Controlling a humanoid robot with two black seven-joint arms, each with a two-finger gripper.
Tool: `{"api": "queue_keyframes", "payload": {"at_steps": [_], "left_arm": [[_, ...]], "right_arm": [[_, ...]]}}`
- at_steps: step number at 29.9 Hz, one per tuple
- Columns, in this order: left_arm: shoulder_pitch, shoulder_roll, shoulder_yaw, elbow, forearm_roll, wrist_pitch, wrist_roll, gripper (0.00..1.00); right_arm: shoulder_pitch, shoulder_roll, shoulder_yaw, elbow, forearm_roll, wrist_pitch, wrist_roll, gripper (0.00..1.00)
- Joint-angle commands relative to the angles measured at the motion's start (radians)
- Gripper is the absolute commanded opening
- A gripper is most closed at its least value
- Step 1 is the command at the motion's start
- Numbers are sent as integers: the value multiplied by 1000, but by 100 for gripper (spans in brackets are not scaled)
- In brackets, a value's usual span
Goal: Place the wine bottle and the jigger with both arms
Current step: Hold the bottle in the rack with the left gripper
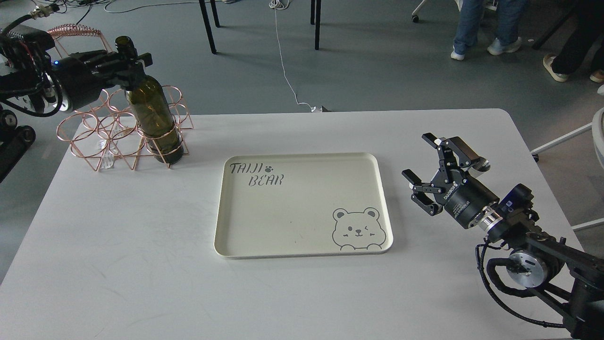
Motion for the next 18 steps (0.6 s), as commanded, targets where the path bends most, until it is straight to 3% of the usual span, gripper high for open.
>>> {"api": "queue_keyframes", "payload": {"at_steps": [1, 2, 3, 8, 13, 15, 16, 17, 18], "left_arm": [[0, -2, 1, 0, -2, -2, 0, 44], [0, -2, 1, 0, -2, -2, 0, 67], [0, -2, 1, 0, -4, -2, 0, 76], [0, -2, -1, 0, -4, -2, 0, 82], [0, 0, -12, -2, -28, -3, 0, 95], [0, 1, -7, -2, -41, -9, 0, 90], [0, 7, -2, -2, -41, -17, 0, 79], [-2, 7, -1, -2, -39, -28, 0, 60], [0, 4, -1, -2, -38, -26, 0, 33]], "right_arm": [[0, 2, 0, -1, 0, 0, 0, 99], [0, 2, 0, -1, 0, 0, 0, 99], [0, 0, 0, 0, -1, 0, 0, 99], [0, 0, 0, 0, 0, 0, 0, 99], [0, 0, 0, 0, -1, 0, 0, 99], [-1, 2, 0, 0, -1, 0, 0, 99], [0, 0, 0, 0, -1, 0, 0, 99], [-1, 0, 0, 0, -1, 0, 0, 99], [-1, 0, 0, 0, -1, 0, 0, 99]]}}
